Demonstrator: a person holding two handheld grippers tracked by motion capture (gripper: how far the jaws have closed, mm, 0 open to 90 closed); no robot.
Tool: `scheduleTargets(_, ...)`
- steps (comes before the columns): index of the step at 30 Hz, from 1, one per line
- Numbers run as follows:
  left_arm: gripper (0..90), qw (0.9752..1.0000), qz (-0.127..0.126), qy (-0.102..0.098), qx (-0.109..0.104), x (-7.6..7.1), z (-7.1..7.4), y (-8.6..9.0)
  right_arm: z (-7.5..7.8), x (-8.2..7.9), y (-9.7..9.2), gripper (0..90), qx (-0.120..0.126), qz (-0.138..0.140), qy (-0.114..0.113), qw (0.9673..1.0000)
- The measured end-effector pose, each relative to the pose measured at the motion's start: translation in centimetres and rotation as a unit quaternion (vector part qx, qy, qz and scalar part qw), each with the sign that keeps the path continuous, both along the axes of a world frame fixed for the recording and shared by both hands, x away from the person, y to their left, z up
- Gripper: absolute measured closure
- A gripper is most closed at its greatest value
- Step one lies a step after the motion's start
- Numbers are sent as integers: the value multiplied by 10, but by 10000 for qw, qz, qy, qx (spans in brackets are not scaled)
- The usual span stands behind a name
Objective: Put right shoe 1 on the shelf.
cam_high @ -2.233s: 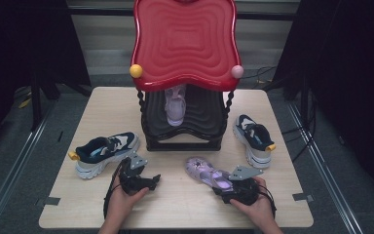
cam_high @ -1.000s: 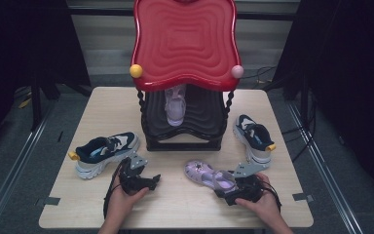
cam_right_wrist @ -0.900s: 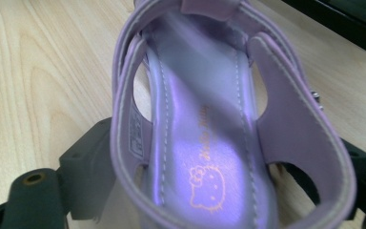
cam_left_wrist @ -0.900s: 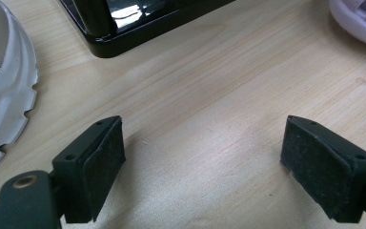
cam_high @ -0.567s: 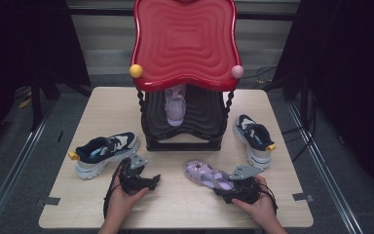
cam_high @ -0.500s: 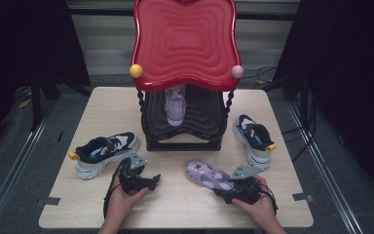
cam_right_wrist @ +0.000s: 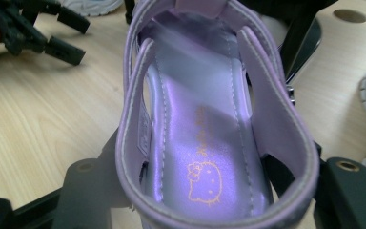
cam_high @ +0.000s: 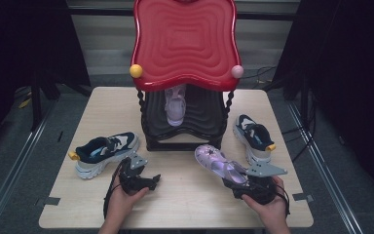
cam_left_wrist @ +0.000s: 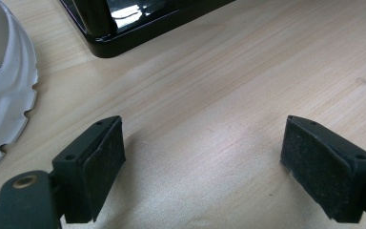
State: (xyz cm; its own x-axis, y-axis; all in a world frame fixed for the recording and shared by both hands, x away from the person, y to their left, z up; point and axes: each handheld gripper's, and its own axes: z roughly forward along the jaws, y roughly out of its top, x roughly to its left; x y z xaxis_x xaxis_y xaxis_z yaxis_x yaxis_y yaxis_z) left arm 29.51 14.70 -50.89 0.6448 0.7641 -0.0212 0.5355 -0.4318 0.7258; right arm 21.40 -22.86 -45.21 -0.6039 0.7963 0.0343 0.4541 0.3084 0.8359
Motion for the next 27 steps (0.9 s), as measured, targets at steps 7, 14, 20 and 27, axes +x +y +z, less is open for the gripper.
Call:
scheduleTargets(7,144,10000,4,0,8,0,0,0,23,-2,9,373,62,-343,-274,9990)
scheduleTargets(14,144,10000,6,0,4,0,0,0,38,11,24,373,69,-773,-379,9963)
scheduleTargets(20,144,10000,4,0,7,0,0,0,41,20,35,373,91,-1140,-396,9927)
scheduleTargets(27,144,10000,3,-1,9,0,0,0,45,26,48,373,72,-1487,-553,9873)
